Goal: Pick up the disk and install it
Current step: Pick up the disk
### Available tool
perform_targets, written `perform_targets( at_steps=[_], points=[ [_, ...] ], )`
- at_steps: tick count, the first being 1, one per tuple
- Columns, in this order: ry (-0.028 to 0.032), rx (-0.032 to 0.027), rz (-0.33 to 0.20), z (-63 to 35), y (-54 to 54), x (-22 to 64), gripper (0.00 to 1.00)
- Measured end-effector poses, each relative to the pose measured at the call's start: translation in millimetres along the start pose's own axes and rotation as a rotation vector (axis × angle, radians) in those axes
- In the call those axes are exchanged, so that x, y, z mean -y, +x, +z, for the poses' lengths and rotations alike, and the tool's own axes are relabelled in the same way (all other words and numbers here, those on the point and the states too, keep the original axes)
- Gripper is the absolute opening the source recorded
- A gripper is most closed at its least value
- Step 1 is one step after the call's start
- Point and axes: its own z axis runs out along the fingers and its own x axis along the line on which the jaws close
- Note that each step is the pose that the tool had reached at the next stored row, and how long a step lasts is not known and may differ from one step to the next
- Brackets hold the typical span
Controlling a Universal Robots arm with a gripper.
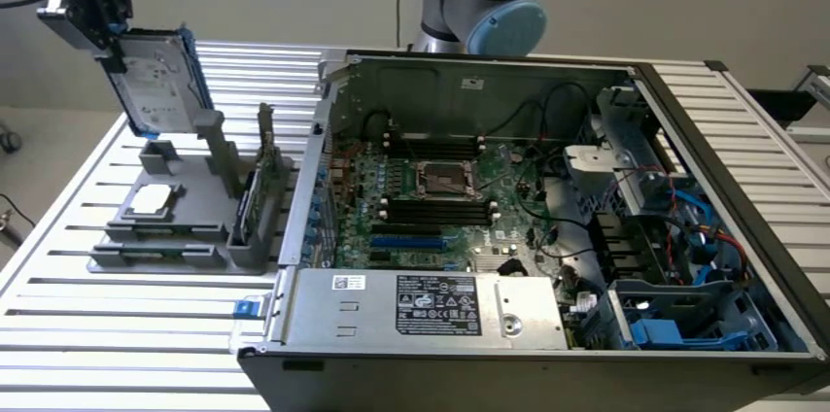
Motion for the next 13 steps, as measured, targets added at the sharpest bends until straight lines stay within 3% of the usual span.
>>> perform_targets(
  at_steps=[13],
  points=[
    [-0.0002,-0.0006,0.000,-55.2,4.9,1.9,0.33]
  ],
)
